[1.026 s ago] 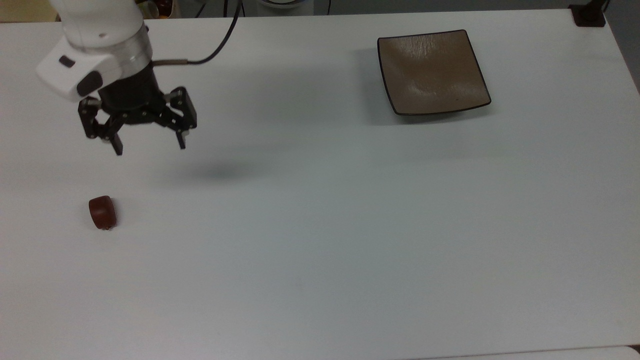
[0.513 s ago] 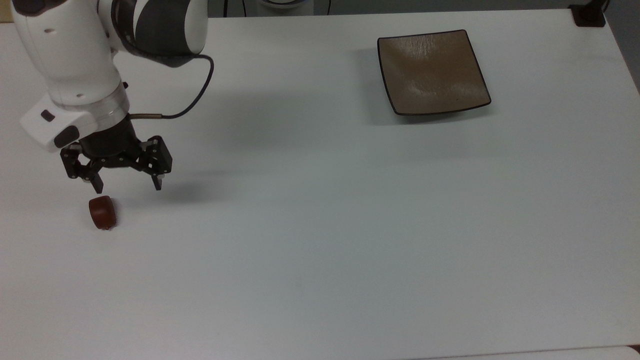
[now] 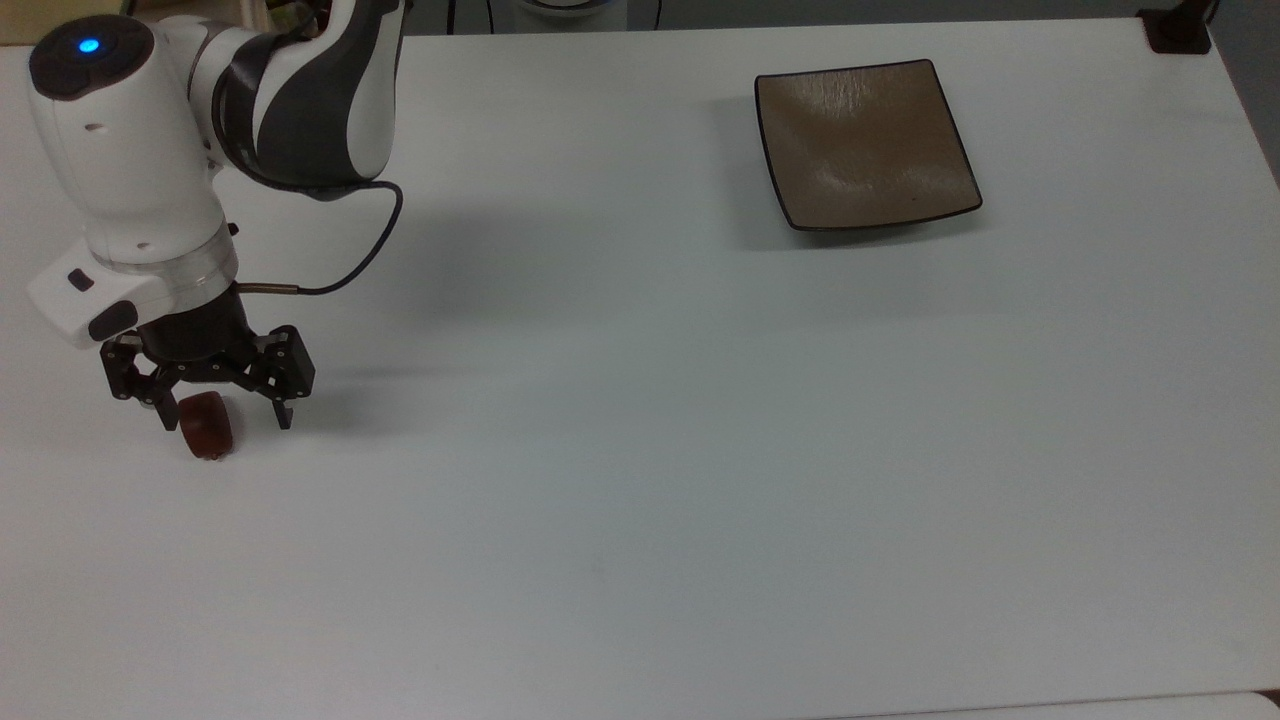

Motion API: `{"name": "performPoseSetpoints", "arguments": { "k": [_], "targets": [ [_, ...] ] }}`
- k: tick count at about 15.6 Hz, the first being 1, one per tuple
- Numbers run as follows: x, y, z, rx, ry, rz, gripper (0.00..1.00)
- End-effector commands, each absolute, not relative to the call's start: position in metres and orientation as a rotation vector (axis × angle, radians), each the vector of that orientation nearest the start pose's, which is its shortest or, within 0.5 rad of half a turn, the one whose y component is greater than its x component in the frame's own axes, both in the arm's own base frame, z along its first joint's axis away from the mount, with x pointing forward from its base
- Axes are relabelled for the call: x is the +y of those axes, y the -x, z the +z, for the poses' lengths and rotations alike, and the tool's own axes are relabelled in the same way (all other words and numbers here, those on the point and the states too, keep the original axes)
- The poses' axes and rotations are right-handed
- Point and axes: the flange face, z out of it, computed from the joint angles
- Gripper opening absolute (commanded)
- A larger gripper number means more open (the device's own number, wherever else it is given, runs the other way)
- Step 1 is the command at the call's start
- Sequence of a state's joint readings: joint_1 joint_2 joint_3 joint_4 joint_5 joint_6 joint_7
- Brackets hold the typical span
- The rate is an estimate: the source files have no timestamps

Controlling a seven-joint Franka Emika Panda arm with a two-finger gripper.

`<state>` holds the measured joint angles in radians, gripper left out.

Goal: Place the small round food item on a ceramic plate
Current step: 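Lower the gripper around the red item and close on it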

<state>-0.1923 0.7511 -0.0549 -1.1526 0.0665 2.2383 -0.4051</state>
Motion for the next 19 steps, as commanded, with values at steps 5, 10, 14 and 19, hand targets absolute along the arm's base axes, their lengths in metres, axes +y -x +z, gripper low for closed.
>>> {"name": "performPoseSetpoints", "arguments": {
  "k": [5,10,14,19],
  "targets": [
    [-0.191,-0.769,0.382,-0.247,3.188,-0.631,1.0],
    [-0.193,-0.766,0.364,-0.309,3.243,-0.58,1.0],
    [-0.195,-0.761,0.351,-0.304,3.245,-0.537,1.0],
    [-0.201,-0.755,0.335,-0.291,3.249,-0.486,1.0]
  ]
}}
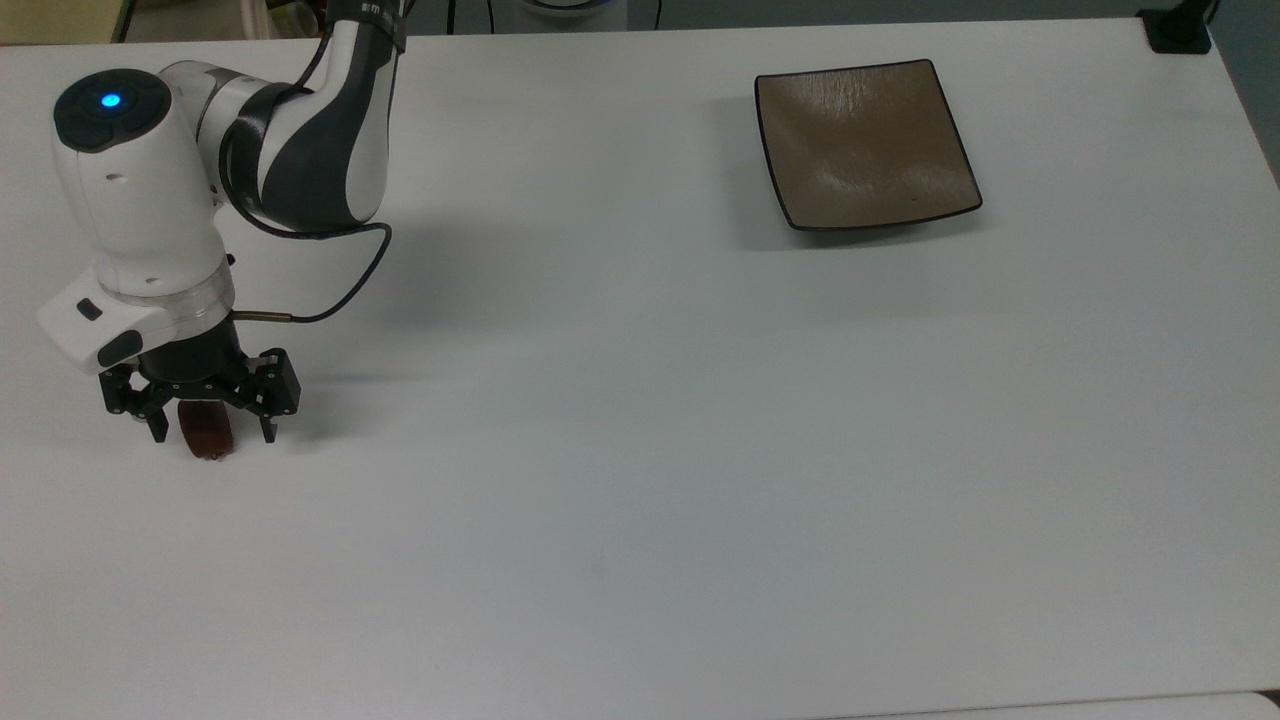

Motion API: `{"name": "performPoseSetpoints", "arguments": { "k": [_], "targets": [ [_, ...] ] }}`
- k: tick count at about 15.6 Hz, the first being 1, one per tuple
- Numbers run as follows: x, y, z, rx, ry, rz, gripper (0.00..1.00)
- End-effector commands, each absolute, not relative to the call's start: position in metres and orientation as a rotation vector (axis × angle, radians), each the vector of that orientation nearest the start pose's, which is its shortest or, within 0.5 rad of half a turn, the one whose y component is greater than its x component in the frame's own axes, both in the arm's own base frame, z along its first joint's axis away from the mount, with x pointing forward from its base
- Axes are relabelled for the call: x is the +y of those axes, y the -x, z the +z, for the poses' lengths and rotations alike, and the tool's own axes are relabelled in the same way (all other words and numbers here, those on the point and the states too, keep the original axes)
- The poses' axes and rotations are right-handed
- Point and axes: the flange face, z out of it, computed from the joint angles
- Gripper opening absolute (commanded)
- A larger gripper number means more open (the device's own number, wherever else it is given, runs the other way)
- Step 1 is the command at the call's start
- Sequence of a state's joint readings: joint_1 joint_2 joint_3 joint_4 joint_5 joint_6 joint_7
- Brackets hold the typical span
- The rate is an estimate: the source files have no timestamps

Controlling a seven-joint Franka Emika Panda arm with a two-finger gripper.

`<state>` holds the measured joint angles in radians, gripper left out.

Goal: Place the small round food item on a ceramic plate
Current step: 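Lower the gripper around the red item and close on it, then lift the red item and carry it toward the brown square plate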

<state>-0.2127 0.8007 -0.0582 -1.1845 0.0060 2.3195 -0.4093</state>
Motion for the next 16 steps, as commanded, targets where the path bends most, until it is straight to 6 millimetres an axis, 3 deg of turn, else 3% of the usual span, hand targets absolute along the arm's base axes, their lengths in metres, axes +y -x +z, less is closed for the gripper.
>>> {"name": "performPoseSetpoints", "arguments": {
  "k": [1,5,8,13,16],
  "targets": [
    [-0.204,-0.753,0.334,-0.288,3.254,-0.479,1.0],
    [-0.21,-0.748,0.322,-0.3,3.273,-0.445,0.94],
    [-0.209,-0.746,0.312,-0.302,3.276,-0.476,0.78],
    [-0.208,-0.745,0.31,-0.304,3.277,-0.491,0.34],
    [-0.209,-0.745,0.315,-0.297,3.277,-0.492,0.33]
  ]
}}
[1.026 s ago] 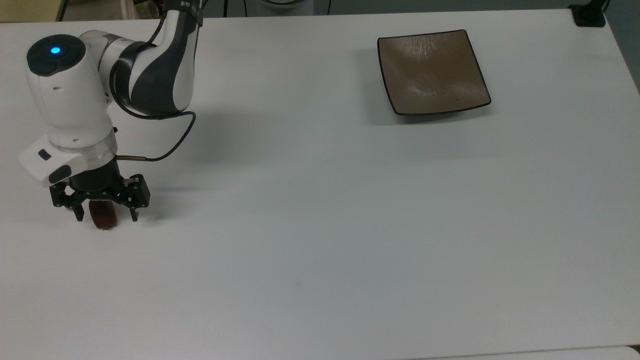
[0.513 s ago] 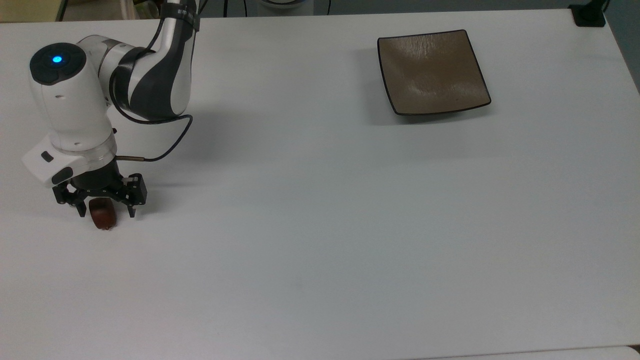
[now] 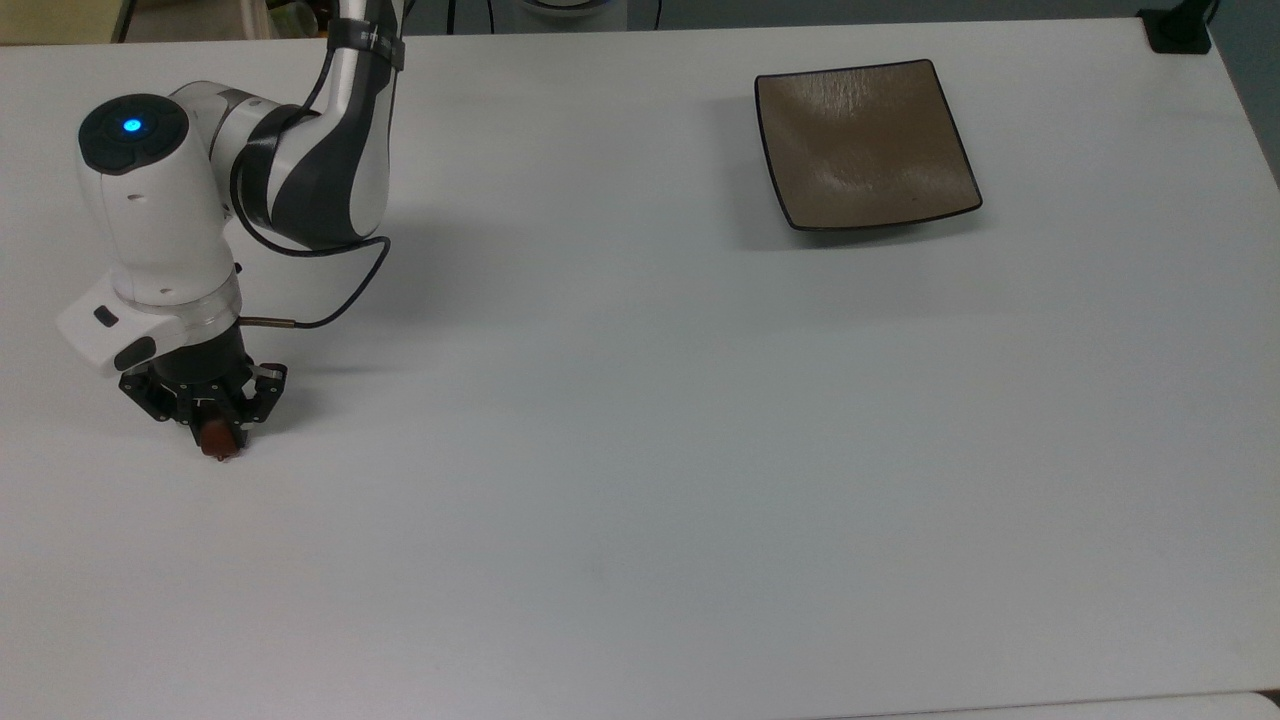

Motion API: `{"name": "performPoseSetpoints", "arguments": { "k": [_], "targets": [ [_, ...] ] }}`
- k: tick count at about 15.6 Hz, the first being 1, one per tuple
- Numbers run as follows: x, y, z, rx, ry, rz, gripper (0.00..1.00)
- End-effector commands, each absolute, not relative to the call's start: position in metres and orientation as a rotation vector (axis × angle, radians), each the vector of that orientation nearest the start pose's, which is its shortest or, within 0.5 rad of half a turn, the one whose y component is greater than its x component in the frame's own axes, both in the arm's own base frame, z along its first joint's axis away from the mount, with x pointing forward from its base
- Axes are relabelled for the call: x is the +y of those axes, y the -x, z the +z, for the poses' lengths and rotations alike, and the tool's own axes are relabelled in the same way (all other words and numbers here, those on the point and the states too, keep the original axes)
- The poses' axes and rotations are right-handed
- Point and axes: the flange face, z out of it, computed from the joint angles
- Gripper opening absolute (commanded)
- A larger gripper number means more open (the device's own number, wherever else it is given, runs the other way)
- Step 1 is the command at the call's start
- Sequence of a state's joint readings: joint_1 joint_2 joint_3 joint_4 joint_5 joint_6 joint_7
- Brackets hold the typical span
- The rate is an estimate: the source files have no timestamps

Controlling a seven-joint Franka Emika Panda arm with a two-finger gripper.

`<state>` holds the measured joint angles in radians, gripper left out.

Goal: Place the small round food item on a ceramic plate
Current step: 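Lift the red item and carry it toward the brown square plate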

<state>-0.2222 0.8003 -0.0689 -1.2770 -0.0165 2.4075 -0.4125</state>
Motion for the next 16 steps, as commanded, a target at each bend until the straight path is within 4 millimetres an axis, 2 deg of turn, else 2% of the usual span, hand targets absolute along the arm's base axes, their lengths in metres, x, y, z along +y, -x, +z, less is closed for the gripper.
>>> {"name": "performPoseSetpoints", "arguments": {
  "k": [1,4,6,11,13,16],
  "targets": [
    [-0.209,-0.744,0.318,-0.296,3.277,-0.489,0.33],
    [-0.204,-0.735,0.329,-0.293,3.271,-0.479,0.34],
    [-0.198,-0.727,0.345,-0.284,3.262,-0.476,0.34],
    [-0.163,-0.706,0.41,-0.327,3.231,-0.333,0.34],
    [-0.141,-0.698,0.44,-0.355,3.212,-0.291,0.34],
    [-0.108,-0.673,0.484,-0.394,3.178,-0.156,0.34]
  ]
}}
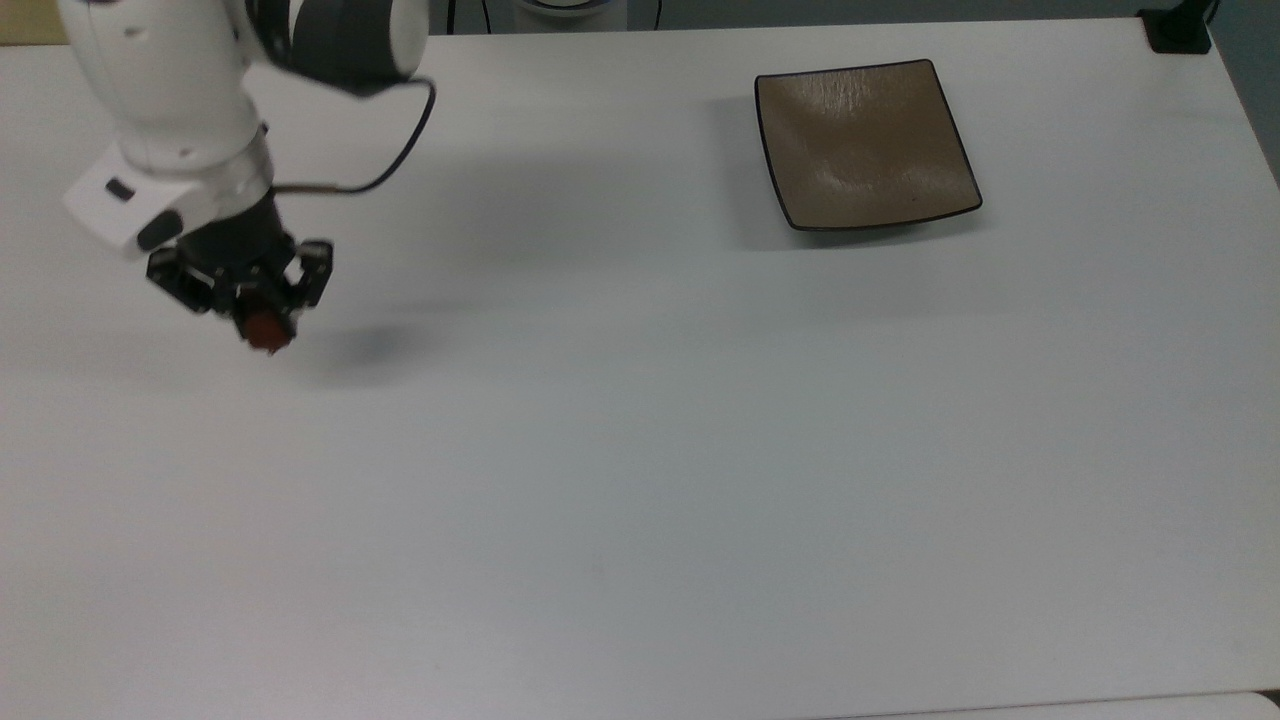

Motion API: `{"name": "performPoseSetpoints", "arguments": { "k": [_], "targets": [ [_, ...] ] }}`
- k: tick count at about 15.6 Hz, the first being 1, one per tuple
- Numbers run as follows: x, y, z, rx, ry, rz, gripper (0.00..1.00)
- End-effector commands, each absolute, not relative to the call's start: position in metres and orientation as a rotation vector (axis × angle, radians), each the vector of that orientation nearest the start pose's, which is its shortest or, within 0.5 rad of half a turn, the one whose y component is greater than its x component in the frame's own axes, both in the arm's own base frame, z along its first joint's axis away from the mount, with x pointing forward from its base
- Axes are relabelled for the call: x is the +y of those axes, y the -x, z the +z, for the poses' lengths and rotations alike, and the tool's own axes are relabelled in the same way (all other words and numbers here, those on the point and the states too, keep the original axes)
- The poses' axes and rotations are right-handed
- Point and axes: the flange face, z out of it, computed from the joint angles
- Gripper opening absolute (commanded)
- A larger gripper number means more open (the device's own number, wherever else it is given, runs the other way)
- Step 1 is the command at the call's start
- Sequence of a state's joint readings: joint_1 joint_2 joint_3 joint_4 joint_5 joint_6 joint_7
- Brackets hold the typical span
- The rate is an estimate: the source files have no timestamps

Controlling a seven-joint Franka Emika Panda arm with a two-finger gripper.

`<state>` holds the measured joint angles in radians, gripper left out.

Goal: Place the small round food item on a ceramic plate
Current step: 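Lift the red item and carry it toward the brown square plate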

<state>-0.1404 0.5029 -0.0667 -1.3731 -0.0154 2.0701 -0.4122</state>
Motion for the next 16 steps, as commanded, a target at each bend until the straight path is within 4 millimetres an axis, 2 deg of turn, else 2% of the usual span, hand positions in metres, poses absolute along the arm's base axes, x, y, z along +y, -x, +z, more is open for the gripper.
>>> {"name": "performPoseSetpoints", "arguments": {
  "k": [1,7,8,12,16],
  "targets": [
    [-0.093,-0.665,0.497,-0.402,3.167,-0.123,0.34],
    [-0.017,-0.603,0.558,-0.391,3.05,0.0,0.34],
    [0.005,-0.588,0.566,-0.385,3.022,-0.005,0.34],
    [0.068,-0.56,0.57,-0.353,3.005,0.024,0.34],
    [0.14,-0.541,0.554,-0.314,3.016,0.102,0.34]
  ]
}}
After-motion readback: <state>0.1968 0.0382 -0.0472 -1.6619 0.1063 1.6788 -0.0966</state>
